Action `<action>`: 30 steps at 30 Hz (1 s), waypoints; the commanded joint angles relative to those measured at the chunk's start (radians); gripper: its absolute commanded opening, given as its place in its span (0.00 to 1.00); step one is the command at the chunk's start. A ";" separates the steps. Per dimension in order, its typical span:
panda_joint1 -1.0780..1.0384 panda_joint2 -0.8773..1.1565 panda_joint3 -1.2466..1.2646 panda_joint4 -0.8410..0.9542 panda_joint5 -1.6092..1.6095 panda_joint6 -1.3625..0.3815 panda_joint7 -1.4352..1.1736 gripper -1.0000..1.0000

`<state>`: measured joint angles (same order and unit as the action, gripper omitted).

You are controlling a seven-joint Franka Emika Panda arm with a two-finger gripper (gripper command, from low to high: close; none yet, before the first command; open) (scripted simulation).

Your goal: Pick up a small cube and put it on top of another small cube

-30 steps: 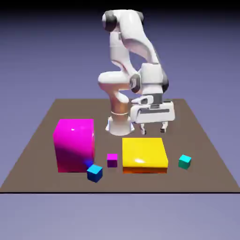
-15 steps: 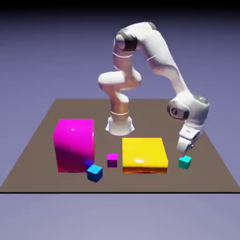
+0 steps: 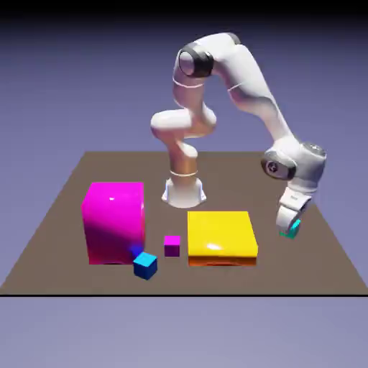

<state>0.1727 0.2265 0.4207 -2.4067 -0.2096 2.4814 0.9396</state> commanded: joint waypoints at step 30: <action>-0.484 -0.346 -0.236 -0.392 0.398 0.108 0.423 1.00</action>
<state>-0.3115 -0.1199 0.1848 -2.7991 0.1884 2.5899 1.3622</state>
